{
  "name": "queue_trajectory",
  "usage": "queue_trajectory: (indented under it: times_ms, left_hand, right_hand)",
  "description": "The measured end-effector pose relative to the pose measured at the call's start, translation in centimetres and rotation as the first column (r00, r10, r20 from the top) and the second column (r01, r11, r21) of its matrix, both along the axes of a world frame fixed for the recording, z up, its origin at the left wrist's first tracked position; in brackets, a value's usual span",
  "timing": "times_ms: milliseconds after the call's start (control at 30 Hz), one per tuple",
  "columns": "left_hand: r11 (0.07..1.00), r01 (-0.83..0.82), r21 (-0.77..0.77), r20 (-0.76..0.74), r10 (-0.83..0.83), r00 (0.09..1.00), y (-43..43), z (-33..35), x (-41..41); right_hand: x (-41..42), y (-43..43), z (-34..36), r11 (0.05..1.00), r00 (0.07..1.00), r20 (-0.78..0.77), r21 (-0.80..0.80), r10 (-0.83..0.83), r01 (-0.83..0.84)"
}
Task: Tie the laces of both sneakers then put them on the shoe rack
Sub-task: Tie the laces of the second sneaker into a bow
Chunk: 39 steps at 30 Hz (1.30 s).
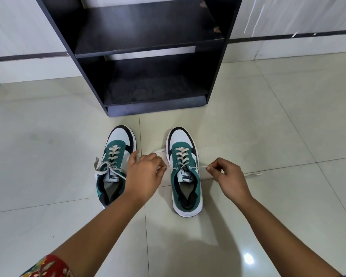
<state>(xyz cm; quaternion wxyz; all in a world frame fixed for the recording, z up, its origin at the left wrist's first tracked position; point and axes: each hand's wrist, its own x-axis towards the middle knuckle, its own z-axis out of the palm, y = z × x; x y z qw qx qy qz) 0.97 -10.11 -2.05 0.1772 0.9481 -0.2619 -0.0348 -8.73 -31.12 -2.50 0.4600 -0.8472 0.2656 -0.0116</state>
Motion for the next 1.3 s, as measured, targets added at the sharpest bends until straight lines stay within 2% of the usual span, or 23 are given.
queue_trajectory:
  times_ms: [200,333,467,567,600,667,733,767,833,900,967,1000,1067,1200,1300]
  left_hand:
    - [0.993,-0.012,0.116,-0.014,0.014,1.0,0.9,-0.6,-0.1]
    - [0.979,-0.009,0.204,-0.015,0.013,1.0,1.5,-0.8,0.0]
    - [0.973,-0.012,0.23,-0.006,0.014,1.0,1.6,-0.7,0.0]
    - [0.981,-0.002,0.192,0.004,0.001,1.0,1.3,-0.9,0.1]
    - [0.985,0.001,0.173,0.003,-0.002,1.0,1.2,-1.0,0.0]
    - [0.993,-0.003,0.121,0.046,-0.002,0.999,1.1,-1.3,-0.3]
    - [0.998,-0.054,-0.03,0.099,0.056,0.994,0.7,-0.9,-0.9]
    - [0.986,-0.107,-0.127,0.048,0.114,0.992,0.5,-0.4,-1.3]
    - [0.921,-0.293,-0.257,-0.26,0.226,0.939,0.2,0.0,-1.8]
    - [0.835,-0.481,-0.266,-0.602,0.246,0.76,-0.4,-0.2,-2.0]
    - [0.759,-0.6,-0.252,-0.779,0.208,0.591,-1.2,-0.5,-1.9]
    - [0.738,-0.627,-0.25,-0.813,0.192,0.55,-1.7,-0.5,-1.9]
    - [0.738,-0.625,-0.254,-0.812,0.188,0.552,-2.9,-0.4,-1.7]
    - [0.777,-0.595,-0.205,-0.771,0.246,0.587,-4.5,-0.3,-1.2]
    - [0.731,-0.644,-0.226,-0.8,0.238,0.55,-5.0,0.2,-1.1]
  right_hand:
    - [-0.9,-0.8,-0.7,0.992,0.994,-0.049,0.068,-0.1,0.104]
    - [-0.8,-0.7,-1.0,0.993,0.992,-0.075,0.049,-0.101,0.105]
    - [-0.8,-1.0,-1.1,0.992,0.991,-0.084,0.06,-0.106,0.111]
    - [-1.2,-0.8,-1.9,0.994,0.99,-0.103,0.043,-0.093,0.098]
    - [-1.3,-0.6,-2.1,0.998,0.992,-0.107,0.005,-0.059,0.06]
    - [-1.5,-0.1,-2.2,0.983,0.998,-0.067,-0.183,0.013,-0.026]
    - [-1.8,0.3,-1.5,0.924,0.999,0.049,-0.383,0.022,-0.002]
    - [-2.0,0.5,-0.9,0.912,0.996,0.09,-0.409,-0.006,0.042]
    - [-2.1,1.2,-0.3,0.95,0.998,-0.005,-0.306,-0.066,0.061]
    - [-1.7,2.1,-0.4,0.994,0.982,-0.157,0.021,-0.102,0.106]
    - [-0.4,2.8,-0.7,0.925,0.966,-0.167,0.297,-0.195,0.238]
    - [0.4,3.1,-0.7,0.875,0.955,-0.163,0.384,-0.249,0.294]
    - [1.9,3.6,-0.3,0.808,0.937,-0.164,0.475,-0.309,0.349]
    - [3.6,4.1,0.3,0.804,0.938,-0.144,0.484,-0.316,0.345]
    - [3.5,4.1,0.8,0.801,0.952,-0.126,0.516,-0.279,0.303]
